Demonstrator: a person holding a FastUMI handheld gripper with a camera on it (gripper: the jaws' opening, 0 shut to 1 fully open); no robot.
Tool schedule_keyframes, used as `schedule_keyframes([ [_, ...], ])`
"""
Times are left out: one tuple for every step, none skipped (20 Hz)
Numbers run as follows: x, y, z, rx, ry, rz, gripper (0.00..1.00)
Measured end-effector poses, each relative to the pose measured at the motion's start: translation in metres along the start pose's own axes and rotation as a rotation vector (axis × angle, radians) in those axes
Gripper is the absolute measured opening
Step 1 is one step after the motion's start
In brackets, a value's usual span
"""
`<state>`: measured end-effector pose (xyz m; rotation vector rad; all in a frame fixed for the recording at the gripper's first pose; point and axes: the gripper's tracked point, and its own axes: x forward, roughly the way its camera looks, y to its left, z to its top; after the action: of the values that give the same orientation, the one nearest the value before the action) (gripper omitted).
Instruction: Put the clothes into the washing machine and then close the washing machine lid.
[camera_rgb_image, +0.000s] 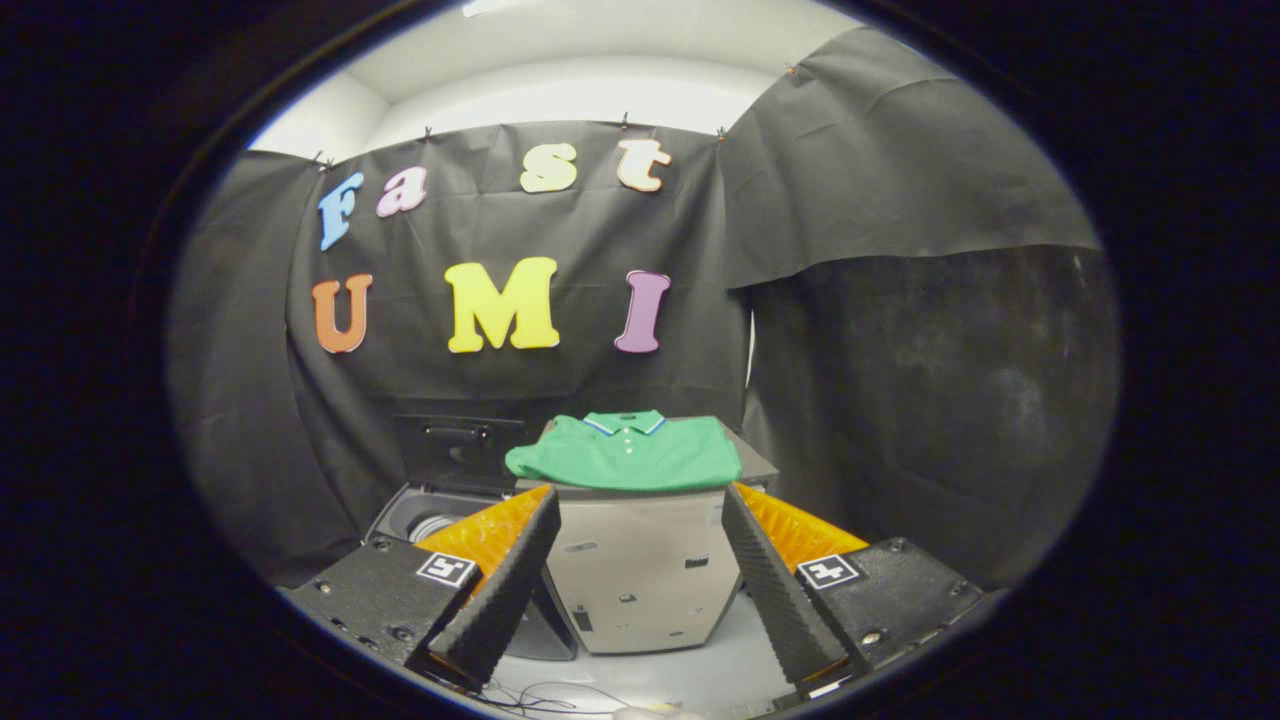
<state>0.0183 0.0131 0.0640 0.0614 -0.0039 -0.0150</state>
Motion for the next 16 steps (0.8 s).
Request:
schedule_keyframes([
  [0.007,-0.001,0.007,0.013,0.018,0.000,1.00],
  [0.015,-0.003,0.013,0.025,0.023,0.001,1.00],
  [0.022,-0.005,0.023,0.032,0.026,0.001,1.00],
  [0.034,-0.007,0.033,0.031,0.026,-0.003,1.00],
  [0.046,-0.010,0.042,0.030,0.023,-0.004,1.00],
  [0.058,-0.013,0.050,0.033,0.029,-0.012,1.00],
  [0.071,-0.015,0.057,0.037,0.038,-0.013,1.00],
  [0.084,-0.017,0.063,0.048,0.046,-0.014,1.00],
  [0.098,-0.016,0.071,0.047,0.053,-0.005,1.00],
  [0.113,-0.014,0.078,0.043,0.055,0.005,1.00],
  [0.129,-0.012,0.085,0.038,0.060,0.018,1.00],
  [0.143,-0.010,0.088,0.034,0.075,0.028,1.00],
  [0.159,-0.006,0.091,0.031,0.090,0.043,1.00],
  [0.175,-0.002,0.094,0.028,0.106,0.057,1.00],
  [0.191,0.002,0.095,0.025,0.124,0.068,1.00],
  [0.206,0.005,0.095,0.017,0.146,0.080,1.00],
])
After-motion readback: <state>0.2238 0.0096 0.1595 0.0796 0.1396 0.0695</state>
